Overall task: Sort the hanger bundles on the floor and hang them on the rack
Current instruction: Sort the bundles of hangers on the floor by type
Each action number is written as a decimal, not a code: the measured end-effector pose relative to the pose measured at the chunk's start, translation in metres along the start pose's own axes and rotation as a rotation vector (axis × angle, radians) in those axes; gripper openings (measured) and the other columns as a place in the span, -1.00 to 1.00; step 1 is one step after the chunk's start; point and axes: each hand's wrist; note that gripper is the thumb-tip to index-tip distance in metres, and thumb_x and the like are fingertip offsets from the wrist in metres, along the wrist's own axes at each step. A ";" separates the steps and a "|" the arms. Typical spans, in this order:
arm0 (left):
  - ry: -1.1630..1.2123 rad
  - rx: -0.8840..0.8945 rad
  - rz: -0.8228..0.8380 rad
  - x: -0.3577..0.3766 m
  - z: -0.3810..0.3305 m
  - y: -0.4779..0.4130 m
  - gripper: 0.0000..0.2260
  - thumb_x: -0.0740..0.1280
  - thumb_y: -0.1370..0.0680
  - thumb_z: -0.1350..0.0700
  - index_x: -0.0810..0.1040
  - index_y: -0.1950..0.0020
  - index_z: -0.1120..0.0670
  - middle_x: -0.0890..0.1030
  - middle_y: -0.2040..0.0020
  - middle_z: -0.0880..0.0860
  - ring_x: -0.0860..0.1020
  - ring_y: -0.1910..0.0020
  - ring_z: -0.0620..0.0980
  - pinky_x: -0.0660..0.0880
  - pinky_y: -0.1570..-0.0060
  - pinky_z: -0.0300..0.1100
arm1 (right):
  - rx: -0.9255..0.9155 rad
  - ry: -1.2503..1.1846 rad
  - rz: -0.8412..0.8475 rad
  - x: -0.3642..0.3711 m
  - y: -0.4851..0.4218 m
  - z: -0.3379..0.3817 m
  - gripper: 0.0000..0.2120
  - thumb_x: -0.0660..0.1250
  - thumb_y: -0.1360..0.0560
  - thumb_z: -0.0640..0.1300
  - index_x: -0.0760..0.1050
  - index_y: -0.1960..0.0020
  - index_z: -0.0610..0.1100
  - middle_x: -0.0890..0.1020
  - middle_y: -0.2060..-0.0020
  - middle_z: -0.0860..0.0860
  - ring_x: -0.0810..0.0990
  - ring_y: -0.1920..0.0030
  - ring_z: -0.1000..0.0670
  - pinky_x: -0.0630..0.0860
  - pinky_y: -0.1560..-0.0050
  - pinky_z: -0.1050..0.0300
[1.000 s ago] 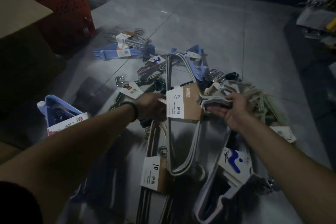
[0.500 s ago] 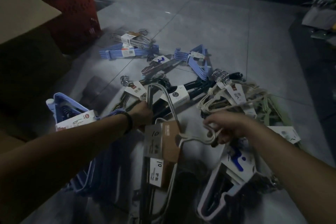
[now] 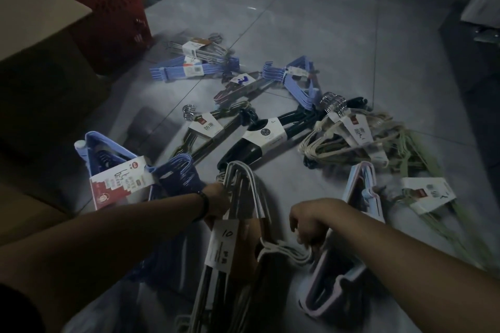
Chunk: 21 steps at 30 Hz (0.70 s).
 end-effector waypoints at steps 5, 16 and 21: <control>-0.088 0.038 0.056 0.004 -0.004 -0.010 -0.85 0.38 -0.65 0.11 0.59 -0.15 0.16 0.71 -0.03 0.06 0.71 0.02 0.07 0.68 -0.03 -0.09 | -0.005 0.043 -0.107 0.000 -0.007 0.001 -0.71 0.46 -0.49 -0.24 0.67 -0.21 -0.21 0.72 -0.06 -0.15 0.74 0.02 -0.15 0.70 0.13 0.03; -0.160 -0.041 0.163 -0.008 -0.023 -0.006 -0.72 0.48 -0.60 0.13 0.56 -0.28 0.14 0.68 -0.13 0.17 0.71 -0.09 0.16 0.71 -0.05 0.01 | 0.002 -0.066 -0.077 -0.001 -0.019 -0.013 -0.74 0.50 -0.54 -0.02 0.69 -0.16 -0.12 0.75 0.02 -0.08 0.75 0.09 -0.07 0.72 -0.01 -0.01; -0.167 -0.006 0.157 -0.058 -0.063 -0.004 -0.69 0.40 -0.65 0.18 0.53 -0.36 0.26 0.65 -0.23 0.26 0.68 -0.18 0.24 0.66 -0.18 0.07 | 0.012 -0.461 -0.270 -0.024 -0.021 -0.032 -0.75 0.37 -0.64 0.05 0.61 -0.19 -0.10 0.73 0.04 -0.07 0.76 0.18 -0.05 0.67 0.19 0.08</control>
Point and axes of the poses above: each hand's wrist, its own y-axis away from the middle knuckle, its own x-axis out of the palm, z = x × y
